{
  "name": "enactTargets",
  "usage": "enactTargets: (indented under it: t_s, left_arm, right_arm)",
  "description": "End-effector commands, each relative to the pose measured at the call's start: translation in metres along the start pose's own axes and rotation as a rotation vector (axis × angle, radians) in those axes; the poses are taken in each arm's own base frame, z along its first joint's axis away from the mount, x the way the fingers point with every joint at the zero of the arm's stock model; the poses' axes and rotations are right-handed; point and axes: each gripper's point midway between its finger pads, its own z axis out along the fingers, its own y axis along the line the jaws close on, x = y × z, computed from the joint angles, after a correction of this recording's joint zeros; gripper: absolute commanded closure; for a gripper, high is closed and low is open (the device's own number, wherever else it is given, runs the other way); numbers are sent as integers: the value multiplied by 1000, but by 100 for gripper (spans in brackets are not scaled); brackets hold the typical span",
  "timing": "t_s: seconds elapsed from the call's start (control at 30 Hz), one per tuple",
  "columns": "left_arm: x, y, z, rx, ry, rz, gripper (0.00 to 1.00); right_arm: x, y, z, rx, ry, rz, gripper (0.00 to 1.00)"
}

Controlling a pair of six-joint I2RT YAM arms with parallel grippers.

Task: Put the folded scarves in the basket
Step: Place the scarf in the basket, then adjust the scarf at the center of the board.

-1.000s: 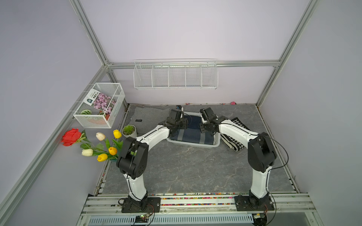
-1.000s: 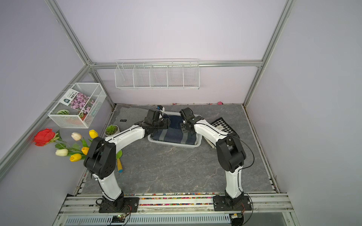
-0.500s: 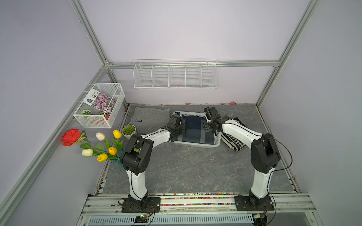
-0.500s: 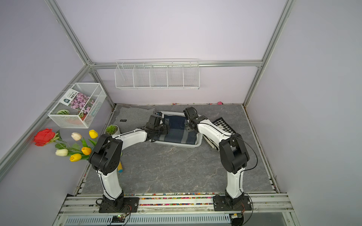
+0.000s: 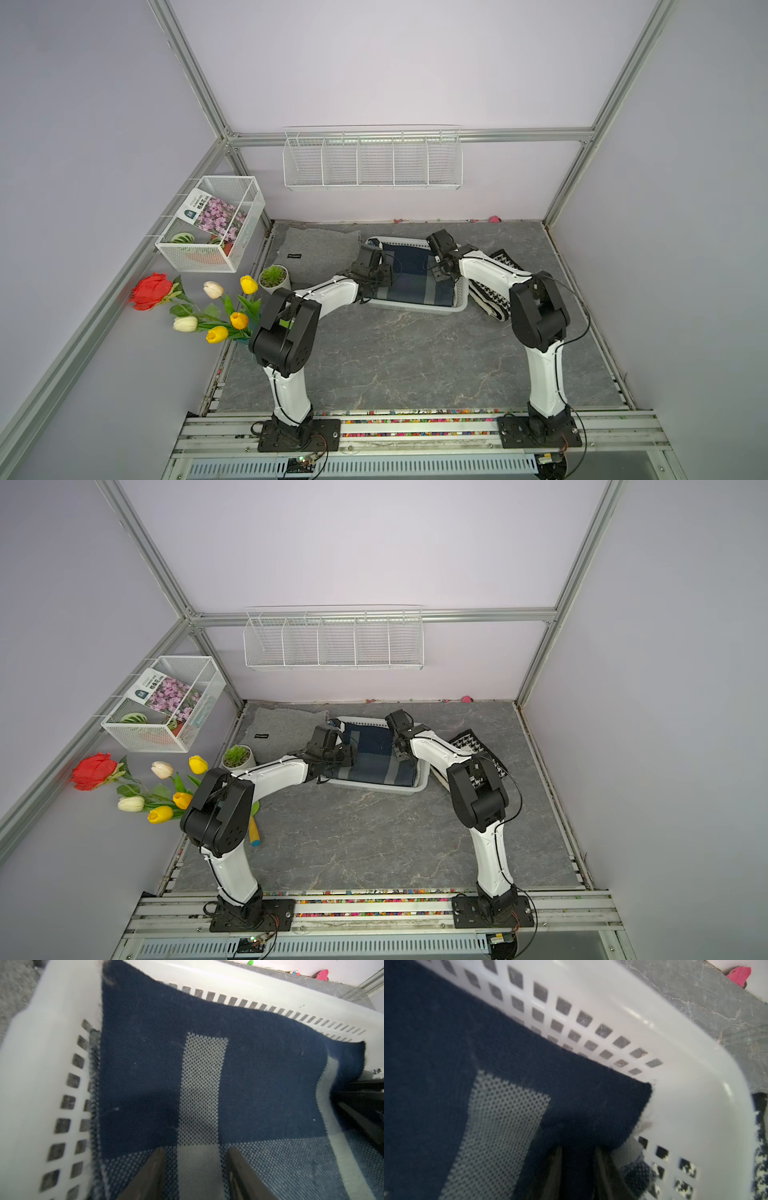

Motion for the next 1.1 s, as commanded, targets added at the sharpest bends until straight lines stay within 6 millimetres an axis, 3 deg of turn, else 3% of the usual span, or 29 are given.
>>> enactTargets:
  t_s: [0.0, 0.2, 0.37, 0.57, 0.73, 0.97, 1.07]
  left_arm:
    - [11, 7, 0, -7, 19, -15, 48]
    - [7, -1, -19, 30, -14, -26, 48]
    - [-11, -12, -46, 49, -68, -19, 47]
    - [-31, -21, -82, 54, -124, -11, 44]
    - [-27, -21, -104, 66, -142, -32, 43]
    - [-27, -28, -141, 85, -153, -60, 43]
    - [-17, -29, -144, 106, -137, -86, 42]
  right_arm:
    - [12, 0, -3, -26, 41, -12, 68]
    - [-8, -15, -54, -42, -94, 44, 64]
    - [-4, -19, -89, -96, -150, 92, 60]
    - [30, -12, -110, -148, -170, 121, 58]
    - [67, -16, -143, -170, -210, 147, 55]
    - [113, -12, -147, -247, -245, 216, 53]
    - [129, -13, -147, -240, -209, 206, 53]
